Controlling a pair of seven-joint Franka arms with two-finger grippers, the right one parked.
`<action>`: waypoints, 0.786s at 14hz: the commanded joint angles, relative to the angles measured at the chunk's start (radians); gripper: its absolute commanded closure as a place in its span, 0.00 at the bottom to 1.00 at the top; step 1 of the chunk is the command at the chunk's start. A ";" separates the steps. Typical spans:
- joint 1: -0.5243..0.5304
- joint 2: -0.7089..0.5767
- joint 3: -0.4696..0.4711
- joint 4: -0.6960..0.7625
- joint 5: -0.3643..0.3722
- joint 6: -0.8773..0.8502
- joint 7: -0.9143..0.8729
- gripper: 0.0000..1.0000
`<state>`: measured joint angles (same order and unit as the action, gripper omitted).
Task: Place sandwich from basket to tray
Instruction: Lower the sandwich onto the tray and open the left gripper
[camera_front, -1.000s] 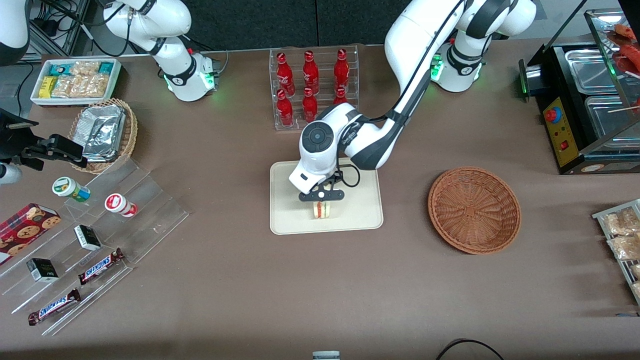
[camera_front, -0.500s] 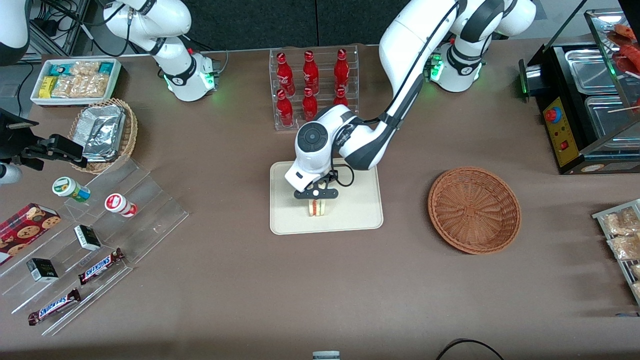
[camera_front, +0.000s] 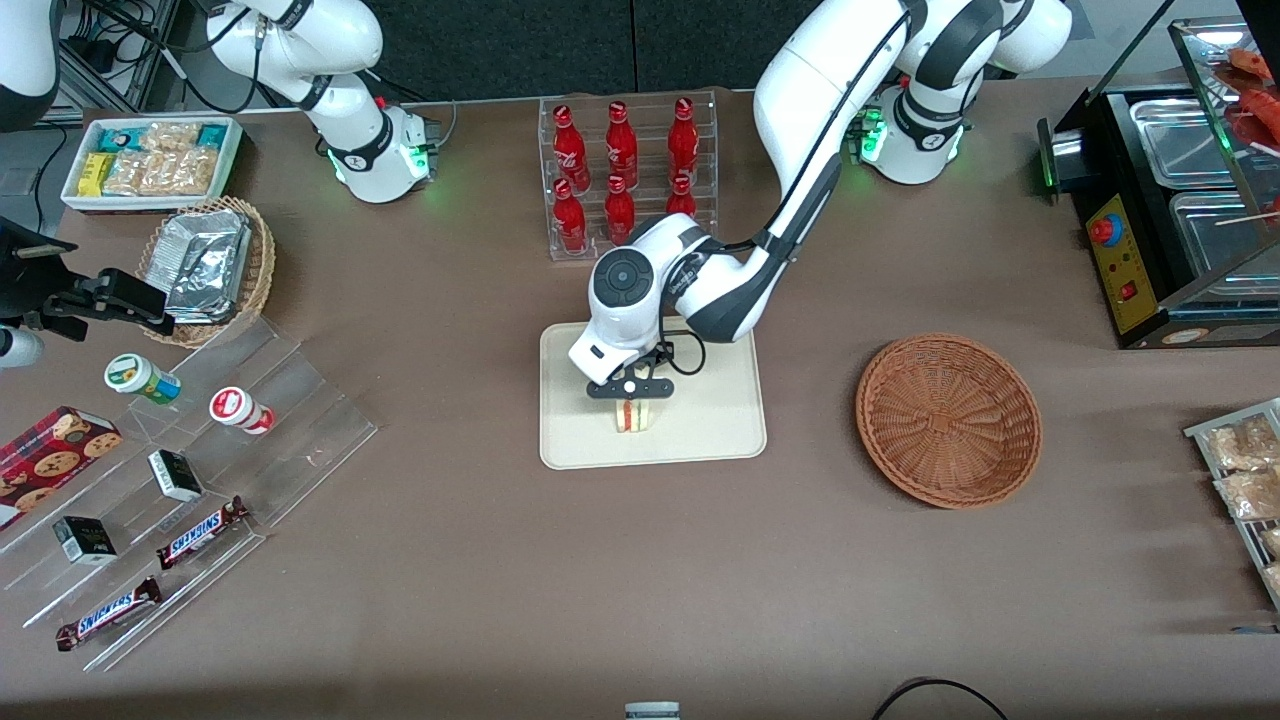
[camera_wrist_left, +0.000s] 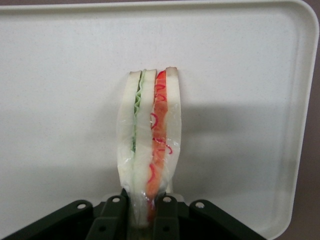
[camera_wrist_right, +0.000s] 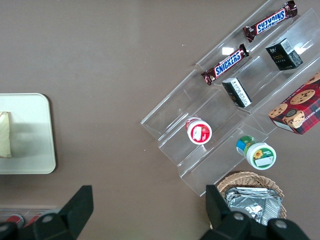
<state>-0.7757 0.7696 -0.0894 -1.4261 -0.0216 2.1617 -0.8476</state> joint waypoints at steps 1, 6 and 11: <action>-0.011 0.004 0.010 0.027 -0.009 -0.003 -0.033 0.00; -0.002 -0.044 0.014 0.026 0.000 -0.052 -0.042 0.00; 0.067 -0.124 0.030 0.026 -0.003 -0.144 -0.027 0.00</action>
<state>-0.7442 0.6854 -0.0598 -1.3943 -0.0215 2.0556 -0.8773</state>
